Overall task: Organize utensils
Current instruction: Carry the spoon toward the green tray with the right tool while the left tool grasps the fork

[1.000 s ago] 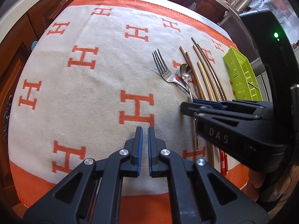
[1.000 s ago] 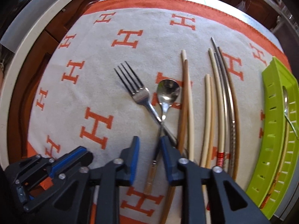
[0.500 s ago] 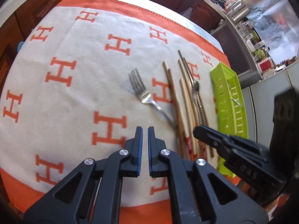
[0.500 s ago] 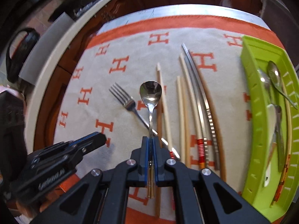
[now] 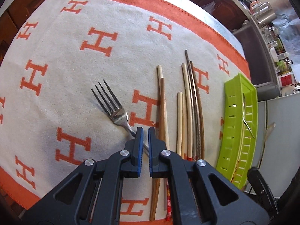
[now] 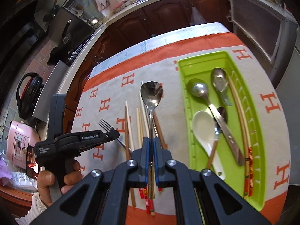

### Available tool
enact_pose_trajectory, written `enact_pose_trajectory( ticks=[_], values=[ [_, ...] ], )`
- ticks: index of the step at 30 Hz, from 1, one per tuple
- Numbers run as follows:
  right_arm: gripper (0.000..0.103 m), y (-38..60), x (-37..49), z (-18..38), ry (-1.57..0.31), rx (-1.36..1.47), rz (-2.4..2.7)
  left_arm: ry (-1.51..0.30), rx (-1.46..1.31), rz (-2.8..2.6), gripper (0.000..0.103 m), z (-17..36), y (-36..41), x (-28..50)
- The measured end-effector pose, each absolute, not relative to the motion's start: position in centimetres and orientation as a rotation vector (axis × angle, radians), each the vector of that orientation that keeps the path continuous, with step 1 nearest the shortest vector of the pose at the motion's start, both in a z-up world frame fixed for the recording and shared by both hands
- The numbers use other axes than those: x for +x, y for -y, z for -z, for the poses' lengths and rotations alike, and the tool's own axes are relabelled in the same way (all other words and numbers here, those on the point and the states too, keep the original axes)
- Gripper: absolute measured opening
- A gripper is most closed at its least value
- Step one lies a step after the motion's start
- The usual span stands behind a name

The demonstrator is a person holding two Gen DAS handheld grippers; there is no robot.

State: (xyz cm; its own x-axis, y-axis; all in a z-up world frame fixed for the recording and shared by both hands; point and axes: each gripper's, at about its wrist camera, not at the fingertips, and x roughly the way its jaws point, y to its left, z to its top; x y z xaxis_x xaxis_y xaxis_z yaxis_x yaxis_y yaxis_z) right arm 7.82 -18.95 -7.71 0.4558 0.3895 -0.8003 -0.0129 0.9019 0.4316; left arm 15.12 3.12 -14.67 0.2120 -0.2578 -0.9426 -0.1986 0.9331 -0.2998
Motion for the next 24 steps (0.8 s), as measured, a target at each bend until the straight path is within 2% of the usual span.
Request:
enact_pose_trajectory(
  ticks=[6, 13, 24],
  values=[
    [0.004, 20.8, 7.4, 7.8, -1.055, 0.417, -0.238, -1.400, -0.370, -0.017, 0.001, 15.2, -2.1, 14.9],
    [0.004, 22.0, 6.9, 7.6, -1.038, 0.435, -0.245, -1.302, -0.321, -0.043, 0.001, 12.7, -2.1, 14.0],
    [0.004, 23.7, 6.5, 7.7, -1.011, 0.434, -0.200, -1.360, -0.295, -0.107, 0.002, 14.6, -2.5, 14.2]
  ],
)
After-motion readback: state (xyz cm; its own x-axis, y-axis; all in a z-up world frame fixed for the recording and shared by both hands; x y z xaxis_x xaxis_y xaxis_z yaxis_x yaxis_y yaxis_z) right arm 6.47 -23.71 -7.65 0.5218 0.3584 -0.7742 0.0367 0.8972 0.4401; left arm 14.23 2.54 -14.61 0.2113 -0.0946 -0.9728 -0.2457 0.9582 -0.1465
